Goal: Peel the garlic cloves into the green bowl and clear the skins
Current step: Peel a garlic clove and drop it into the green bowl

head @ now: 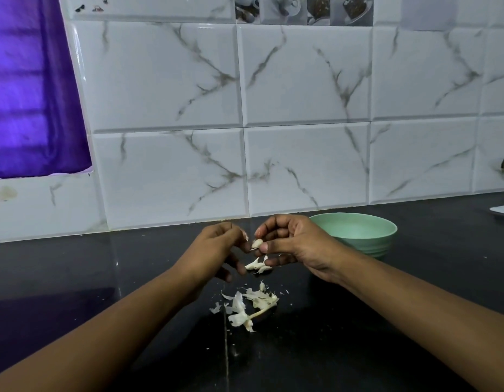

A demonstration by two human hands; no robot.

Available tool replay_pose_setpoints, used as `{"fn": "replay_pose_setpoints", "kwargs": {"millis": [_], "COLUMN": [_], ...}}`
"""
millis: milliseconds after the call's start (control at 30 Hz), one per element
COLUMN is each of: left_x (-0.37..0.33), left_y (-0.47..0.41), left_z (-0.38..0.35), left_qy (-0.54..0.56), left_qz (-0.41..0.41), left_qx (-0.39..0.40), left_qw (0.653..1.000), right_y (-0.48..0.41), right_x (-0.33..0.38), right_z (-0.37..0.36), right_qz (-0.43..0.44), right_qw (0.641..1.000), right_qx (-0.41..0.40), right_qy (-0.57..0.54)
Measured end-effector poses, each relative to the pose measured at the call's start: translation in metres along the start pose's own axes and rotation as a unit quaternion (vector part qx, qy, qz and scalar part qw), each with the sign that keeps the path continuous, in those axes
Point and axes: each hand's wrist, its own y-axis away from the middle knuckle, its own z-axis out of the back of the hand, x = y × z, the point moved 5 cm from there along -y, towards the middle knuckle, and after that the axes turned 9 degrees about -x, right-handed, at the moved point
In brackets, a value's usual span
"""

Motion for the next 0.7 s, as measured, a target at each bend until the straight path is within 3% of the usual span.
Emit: {"fn": "replay_pose_setpoints", "kwargs": {"millis": [133,333,700], "left_x": [-0.002,-0.011,-0.018], "left_y": [-0.001,0.003,0.001], "left_z": [0.003,-0.001,0.006], "left_qy": [0.015,-0.21,-0.279], "left_qz": [0.01,-0.08,-0.169], "left_qx": [0.002,0.108,0.088], "left_qw": [1.0,0.969,0.941], "right_y": [0.0,-0.001,-0.001], "right_x": [0.0,0.001,0.0], "right_z": [0.0,0.003,0.007], "right_qz": [0.001,0.008,-0.014], "right_qw": [1.0,1.0,0.999], "right_qx": [-0.003,-0.019,-0.033], "right_qy": [0.003,0.01,-0.027]}}
